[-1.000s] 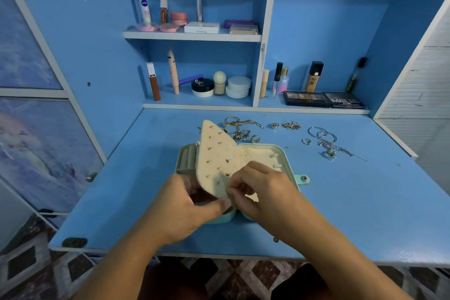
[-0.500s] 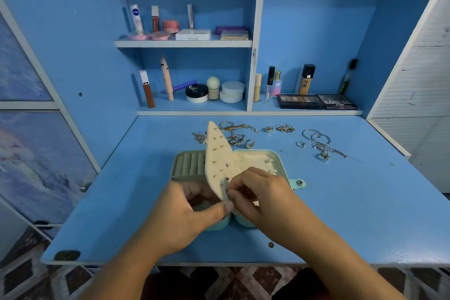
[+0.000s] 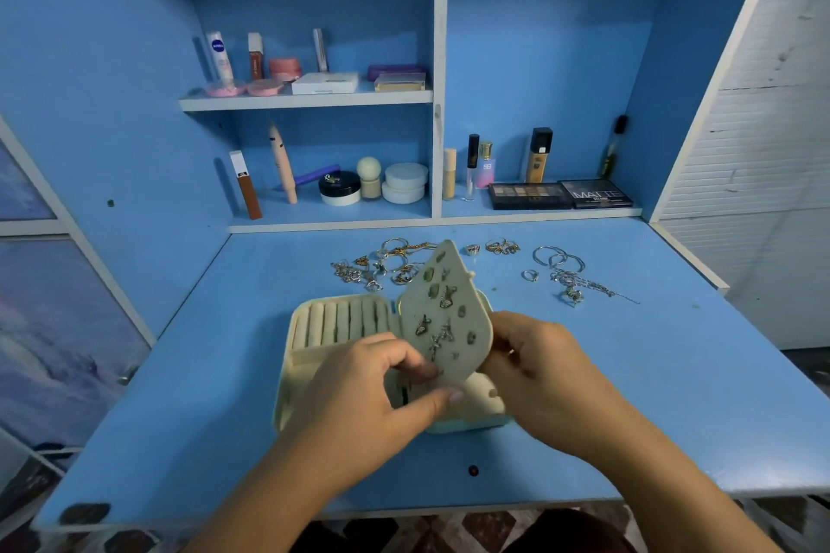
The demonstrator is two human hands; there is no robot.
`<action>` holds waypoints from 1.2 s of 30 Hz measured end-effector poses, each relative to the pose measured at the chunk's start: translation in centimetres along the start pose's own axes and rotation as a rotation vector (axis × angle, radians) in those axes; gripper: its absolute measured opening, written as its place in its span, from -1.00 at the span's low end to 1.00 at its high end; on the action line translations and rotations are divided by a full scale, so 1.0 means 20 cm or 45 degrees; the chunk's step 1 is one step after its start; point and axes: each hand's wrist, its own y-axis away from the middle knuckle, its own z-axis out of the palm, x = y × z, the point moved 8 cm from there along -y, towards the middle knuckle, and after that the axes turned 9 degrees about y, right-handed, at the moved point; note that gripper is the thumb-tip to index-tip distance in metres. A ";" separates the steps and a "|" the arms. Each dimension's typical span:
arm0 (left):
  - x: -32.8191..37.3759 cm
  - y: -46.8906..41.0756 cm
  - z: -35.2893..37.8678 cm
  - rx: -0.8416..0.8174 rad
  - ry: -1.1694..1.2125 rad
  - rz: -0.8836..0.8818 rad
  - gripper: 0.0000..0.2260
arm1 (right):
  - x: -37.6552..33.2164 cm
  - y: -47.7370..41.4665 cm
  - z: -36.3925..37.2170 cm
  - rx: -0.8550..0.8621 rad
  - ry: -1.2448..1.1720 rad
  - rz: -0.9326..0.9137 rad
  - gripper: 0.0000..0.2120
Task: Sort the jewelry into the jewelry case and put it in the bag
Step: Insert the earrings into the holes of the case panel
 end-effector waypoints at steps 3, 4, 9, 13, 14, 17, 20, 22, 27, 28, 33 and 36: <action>0.01 -0.03 0.06 -0.093 0.015 0.048 -0.79 | 0.12 -0.01 -0.03 -0.002 -0.476 0.354 -0.64; 0.00 -0.04 0.07 -0.116 0.012 0.046 -0.78 | 0.15 -0.01 -0.04 -0.003 -0.502 0.427 -0.56; -0.06 -0.06 0.07 -0.124 -0.008 0.052 -0.82 | 0.27 -0.03 -0.06 -0.026 -0.033 0.532 -0.64; -0.11 -0.09 0.01 -0.066 -0.082 0.091 -0.82 | 0.31 -0.01 -0.05 -0.129 0.025 0.565 -0.62; -0.12 -0.10 -0.01 -0.041 -0.109 0.096 -0.82 | 0.32 0.00 -0.05 -0.142 0.038 0.571 -0.62; -0.20 -0.14 -0.10 0.102 -0.283 0.038 -0.76 | 0.35 0.03 -0.06 -0.191 0.049 0.599 -0.61; -0.32 -0.15 -0.17 0.195 -0.346 -0.214 -0.65 | 0.37 0.06 -0.08 -0.228 0.057 0.633 -0.61; -0.37 -0.15 -0.16 0.209 -0.219 -0.287 -0.64 | 0.39 0.08 -0.08 -0.240 0.115 0.638 -0.63; -0.38 -0.14 -0.16 0.328 -0.096 -0.274 -0.62 | 0.41 0.07 -0.10 -0.118 0.127 0.641 -0.85; -0.39 -0.14 -0.17 0.343 -0.067 -0.283 -0.61 | 0.40 0.06 -0.09 -0.108 0.088 0.647 -0.83; -0.41 -0.13 -0.17 0.404 0.016 -0.337 -0.57 | 0.41 0.04 -0.07 -0.044 0.049 0.667 -0.78; -0.40 -0.13 -0.17 0.419 0.031 -0.335 -0.58 | 0.41 0.04 -0.07 -0.015 0.084 0.667 -0.80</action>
